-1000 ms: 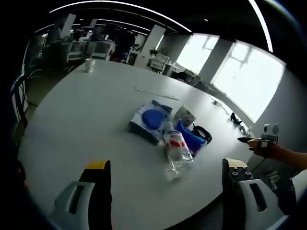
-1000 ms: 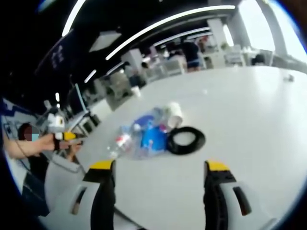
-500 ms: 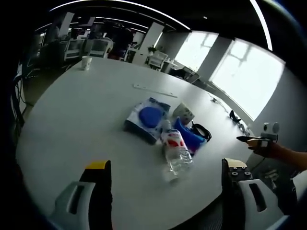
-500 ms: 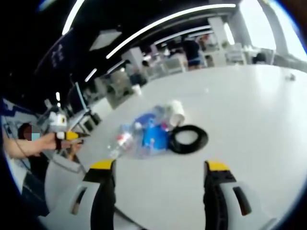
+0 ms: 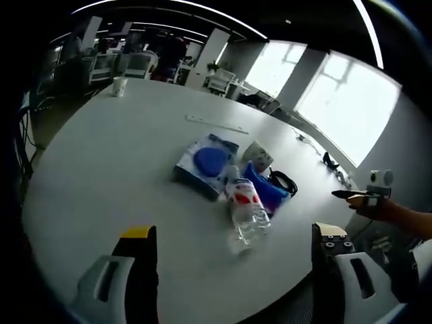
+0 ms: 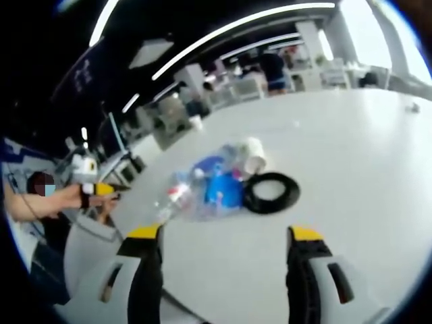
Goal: Arrange the tabletop items into an orderly group along one side of the table until the central work area is clear of visible clutter.
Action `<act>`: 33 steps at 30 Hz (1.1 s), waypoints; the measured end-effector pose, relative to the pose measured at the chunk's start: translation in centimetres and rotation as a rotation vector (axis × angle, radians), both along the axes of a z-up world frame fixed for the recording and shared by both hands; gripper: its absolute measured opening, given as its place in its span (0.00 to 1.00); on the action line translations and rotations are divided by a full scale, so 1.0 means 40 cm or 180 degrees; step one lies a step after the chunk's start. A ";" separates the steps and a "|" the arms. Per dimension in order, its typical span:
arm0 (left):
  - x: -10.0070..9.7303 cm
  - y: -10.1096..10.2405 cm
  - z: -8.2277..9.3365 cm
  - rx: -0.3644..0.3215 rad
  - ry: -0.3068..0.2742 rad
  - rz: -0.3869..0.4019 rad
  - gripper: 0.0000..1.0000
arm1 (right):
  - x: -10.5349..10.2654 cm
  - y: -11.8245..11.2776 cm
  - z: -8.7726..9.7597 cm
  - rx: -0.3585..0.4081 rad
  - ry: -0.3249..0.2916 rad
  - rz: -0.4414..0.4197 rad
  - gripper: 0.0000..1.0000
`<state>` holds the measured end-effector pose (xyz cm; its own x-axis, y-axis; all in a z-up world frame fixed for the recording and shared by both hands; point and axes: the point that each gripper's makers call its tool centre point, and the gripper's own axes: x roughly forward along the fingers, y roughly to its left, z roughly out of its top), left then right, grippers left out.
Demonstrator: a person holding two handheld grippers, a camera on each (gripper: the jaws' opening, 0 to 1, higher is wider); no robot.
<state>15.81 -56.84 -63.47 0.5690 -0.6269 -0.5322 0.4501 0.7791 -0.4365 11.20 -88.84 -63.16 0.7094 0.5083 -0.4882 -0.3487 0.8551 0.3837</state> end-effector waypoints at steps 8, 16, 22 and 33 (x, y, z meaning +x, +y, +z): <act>0.002 -0.015 -0.006 -0.0012 0.0014 -0.0016 0.94 | 0.008 0.005 0.002 -0.0012 -0.0007 0.0042 0.72; 0.011 -0.027 -0.005 0.0007 -0.0008 -0.0032 0.94 | 0.009 0.015 -0.001 -0.0016 0.0012 0.0077 0.72; 0.013 -0.037 -0.007 0.0025 -0.0004 -0.0066 0.94 | 0.008 0.026 -0.008 -0.0015 0.0039 0.0105 0.72; 0.023 -0.067 -0.014 0.0030 0.0018 -0.0085 0.94 | 0.012 0.032 -0.011 -0.0028 0.0063 0.0145 0.72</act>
